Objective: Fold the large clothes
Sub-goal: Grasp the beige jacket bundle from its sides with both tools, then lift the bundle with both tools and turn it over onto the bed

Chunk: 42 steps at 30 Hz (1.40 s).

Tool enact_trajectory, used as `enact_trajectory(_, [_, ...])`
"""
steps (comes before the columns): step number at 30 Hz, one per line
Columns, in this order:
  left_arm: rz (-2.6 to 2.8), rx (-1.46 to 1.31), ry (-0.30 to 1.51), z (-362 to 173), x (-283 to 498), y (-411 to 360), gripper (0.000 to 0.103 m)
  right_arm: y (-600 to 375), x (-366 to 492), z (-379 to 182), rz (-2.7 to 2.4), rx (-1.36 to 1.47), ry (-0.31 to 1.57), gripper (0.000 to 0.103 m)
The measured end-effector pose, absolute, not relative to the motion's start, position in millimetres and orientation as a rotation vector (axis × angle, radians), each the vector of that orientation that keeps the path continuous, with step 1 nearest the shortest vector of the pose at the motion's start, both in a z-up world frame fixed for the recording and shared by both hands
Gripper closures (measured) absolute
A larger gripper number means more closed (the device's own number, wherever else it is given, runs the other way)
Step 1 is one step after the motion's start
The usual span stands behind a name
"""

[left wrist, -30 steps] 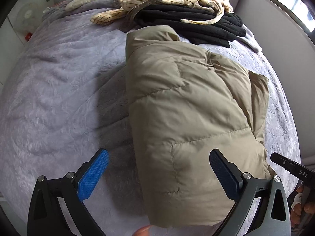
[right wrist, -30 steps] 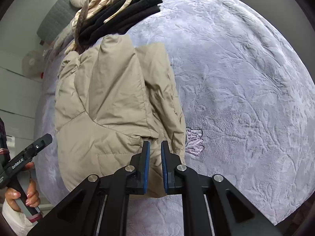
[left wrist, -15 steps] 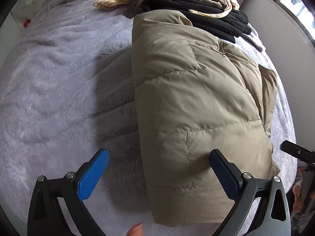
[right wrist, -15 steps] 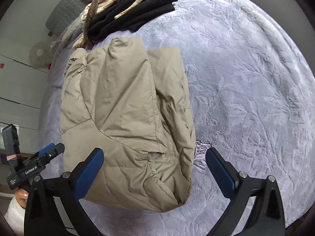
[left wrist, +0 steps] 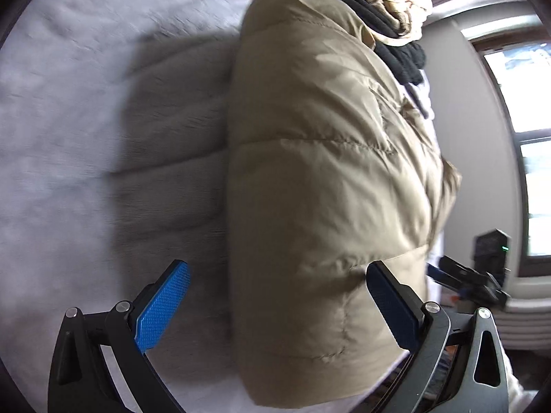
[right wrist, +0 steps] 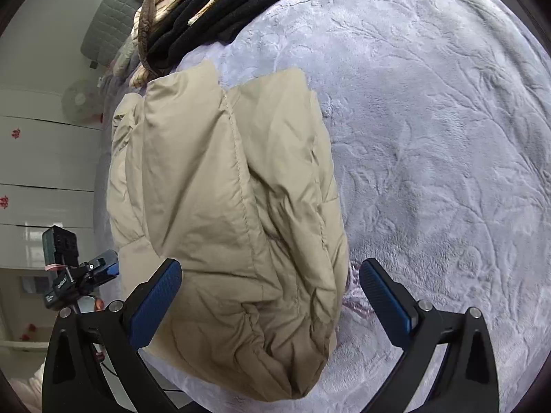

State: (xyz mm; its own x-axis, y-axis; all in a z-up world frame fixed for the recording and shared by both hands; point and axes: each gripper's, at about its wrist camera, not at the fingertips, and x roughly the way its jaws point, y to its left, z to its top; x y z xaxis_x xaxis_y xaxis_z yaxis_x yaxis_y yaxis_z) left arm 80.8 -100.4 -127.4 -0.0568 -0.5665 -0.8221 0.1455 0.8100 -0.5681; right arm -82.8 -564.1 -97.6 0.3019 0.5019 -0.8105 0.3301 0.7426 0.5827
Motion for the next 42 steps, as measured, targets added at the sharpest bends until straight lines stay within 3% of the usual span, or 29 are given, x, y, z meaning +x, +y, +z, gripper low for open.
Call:
enact_trajectory(13, [-0.861,-0.459,1.567,-180,115,-121,0.001,-556,-30,-149,0.330,0.749,1.376,0.000])
enact_trajectory(20, [-0.932,-0.564,1.597,-211,124,-134,0.000,-563,-4,-177,0.442,0.914,1.349,0.000])
enact_trajectory(29, [-0.830,-0.533,1.549,-199,123,-152,0.002,-556,22,-187,0.455,1.048,1.311,0.000])
enact_trajectory(30, [-0.823,-0.520,1.533,-194,122,-153,0.004,-556,24,-187,0.441,1.072,1.308,0.002])
enact_trajectory(34, [-0.809,-0.498,1.460,-170,120,-153,0.017,-558,18,-176,0.427,1.111,1.270,0.038])
enact_trajectory(36, [-0.815,-0.481,1.434,-158,118,-154,0.018,-558,17,-163,0.437,1.108,1.240,0.047])
enact_trajectory(42, [-0.848,-0.448,1.371,-126,112,-144,0.018,-537,14,-127,0.461,1.082,1.172,0.050])
